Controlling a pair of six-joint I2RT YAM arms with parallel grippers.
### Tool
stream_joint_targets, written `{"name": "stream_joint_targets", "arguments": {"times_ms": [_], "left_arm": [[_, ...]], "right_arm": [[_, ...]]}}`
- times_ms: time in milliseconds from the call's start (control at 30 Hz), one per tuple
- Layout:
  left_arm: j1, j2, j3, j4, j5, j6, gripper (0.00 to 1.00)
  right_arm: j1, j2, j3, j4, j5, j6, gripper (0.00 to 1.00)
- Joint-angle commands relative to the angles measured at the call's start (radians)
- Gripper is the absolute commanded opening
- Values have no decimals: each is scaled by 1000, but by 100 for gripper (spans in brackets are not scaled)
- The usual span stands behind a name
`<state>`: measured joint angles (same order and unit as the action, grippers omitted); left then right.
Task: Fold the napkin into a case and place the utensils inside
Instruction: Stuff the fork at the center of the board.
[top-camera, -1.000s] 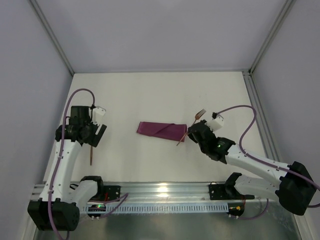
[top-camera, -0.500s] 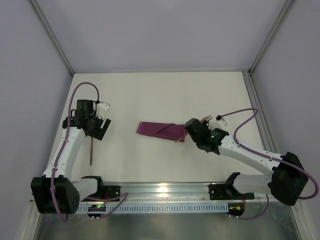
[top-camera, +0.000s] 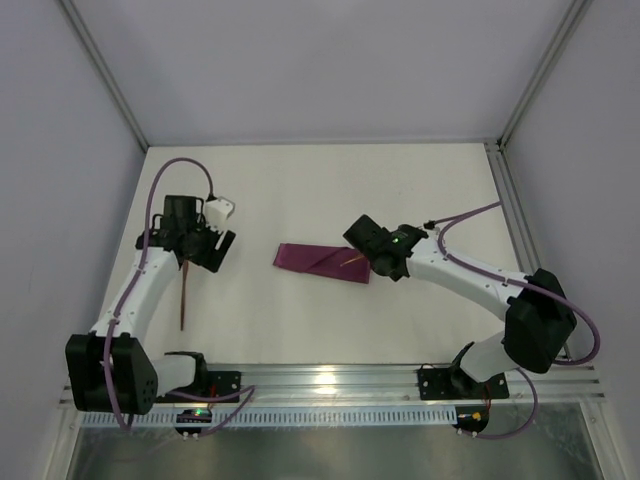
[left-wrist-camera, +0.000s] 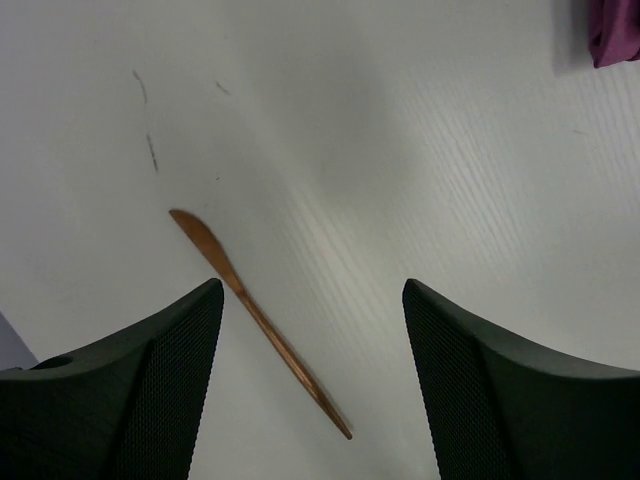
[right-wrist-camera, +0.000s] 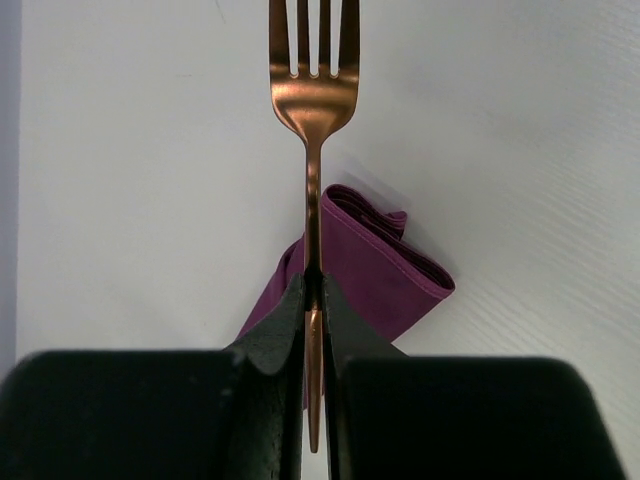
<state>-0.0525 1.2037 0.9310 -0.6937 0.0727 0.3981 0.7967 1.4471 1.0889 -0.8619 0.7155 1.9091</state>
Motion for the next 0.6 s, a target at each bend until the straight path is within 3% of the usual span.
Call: {"name": "stream_joint_targets", "arguments": {"times_ms": [0, 233, 567], "left_arm": [[-18, 46, 32, 65, 122, 10, 73], [-161, 171, 80, 83, 229, 4, 70], [-191, 350, 212, 187, 318, -108, 70]], "right_arm": [[4, 59, 57, -62, 32, 128, 4], [7, 246, 186, -108, -30, 217, 4], [18, 355, 190, -120, -94, 410, 4]]}}
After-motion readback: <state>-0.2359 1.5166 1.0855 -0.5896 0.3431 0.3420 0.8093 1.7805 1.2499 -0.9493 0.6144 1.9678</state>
